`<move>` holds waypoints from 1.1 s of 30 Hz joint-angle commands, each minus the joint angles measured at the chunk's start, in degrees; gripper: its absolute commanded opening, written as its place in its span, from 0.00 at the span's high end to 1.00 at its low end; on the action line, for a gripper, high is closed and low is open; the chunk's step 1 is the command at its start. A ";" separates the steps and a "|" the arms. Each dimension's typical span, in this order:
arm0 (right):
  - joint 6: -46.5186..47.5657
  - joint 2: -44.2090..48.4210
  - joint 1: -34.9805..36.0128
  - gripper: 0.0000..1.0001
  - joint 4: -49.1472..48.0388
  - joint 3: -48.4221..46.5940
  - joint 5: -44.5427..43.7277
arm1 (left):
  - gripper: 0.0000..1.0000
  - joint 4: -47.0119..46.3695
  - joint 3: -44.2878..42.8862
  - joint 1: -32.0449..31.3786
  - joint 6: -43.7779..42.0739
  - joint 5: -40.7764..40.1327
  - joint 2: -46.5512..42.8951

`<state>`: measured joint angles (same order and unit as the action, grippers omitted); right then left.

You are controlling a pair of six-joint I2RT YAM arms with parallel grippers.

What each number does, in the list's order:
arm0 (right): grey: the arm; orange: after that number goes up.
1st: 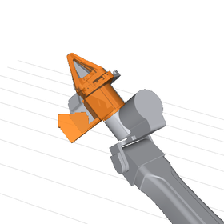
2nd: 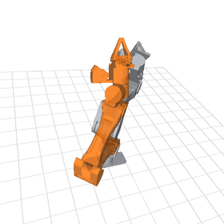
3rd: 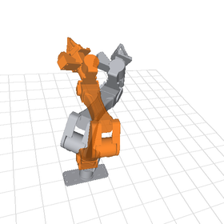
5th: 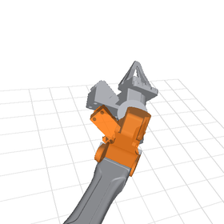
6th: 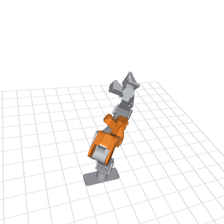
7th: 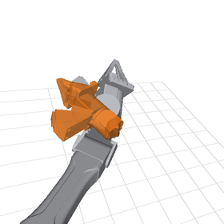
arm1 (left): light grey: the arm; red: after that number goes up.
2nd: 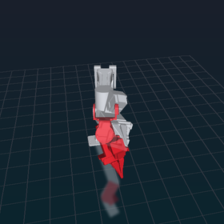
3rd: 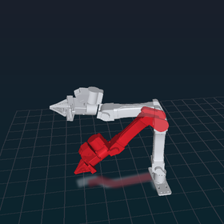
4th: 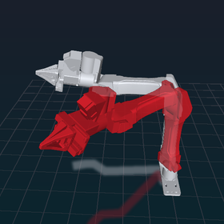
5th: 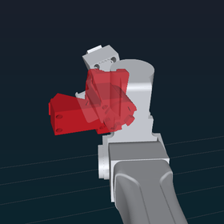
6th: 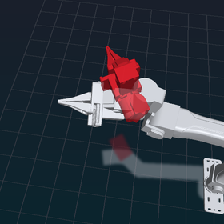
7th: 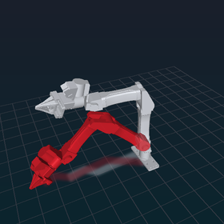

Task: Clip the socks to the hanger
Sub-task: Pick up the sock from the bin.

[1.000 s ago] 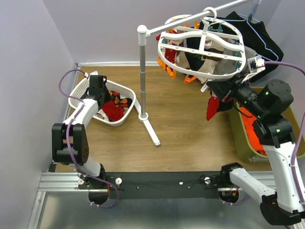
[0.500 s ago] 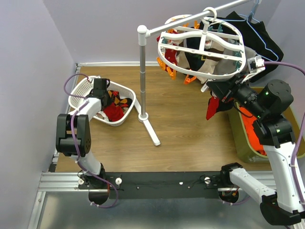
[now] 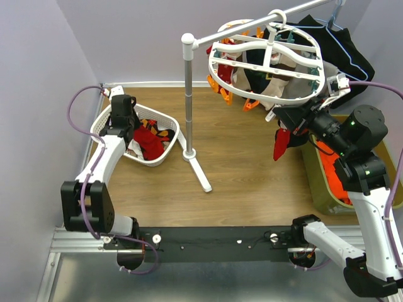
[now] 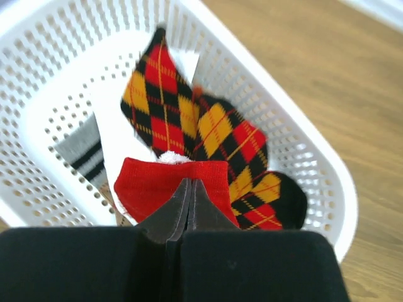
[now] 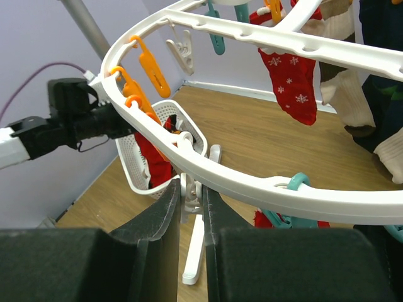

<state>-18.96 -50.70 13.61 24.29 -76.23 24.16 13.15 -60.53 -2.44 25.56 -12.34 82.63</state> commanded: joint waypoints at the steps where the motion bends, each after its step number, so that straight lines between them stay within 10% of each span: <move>1: 0.24 0.51 0.02 0.86 1.81 -0.68 -0.26 | 1.00 0.13 -2.66 -2.22 -4.64 -0.94 -6.77; 14: -0.72 0.95 0.10 0.86 0.76 0.73 0.88 | 1.00 -12.87 10.87 -3.36 -6.49 9.80 -9.08; 20: -1.17 0.95 0.10 0.86 0.23 1.26 1.50 | 0.87 -13.24 8.95 -3.28 -6.75 7.68 2.70; 26: -1.52 1.30 0.10 0.86 0.40 1.52 1.24 | 0.50 -8.76 7.53 -3.45 -6.14 7.78 6.84; 33: -1.34 1.30 0.02 0.86 0.75 1.52 1.15 | 0.50 -6.11 7.36 -3.72 -6.58 5.66 7.89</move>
<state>-19.92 -49.91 13.61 24.08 -75.44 24.25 4.80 -51.99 -5.76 19.55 -4.67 89.89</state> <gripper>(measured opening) 0.234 0.523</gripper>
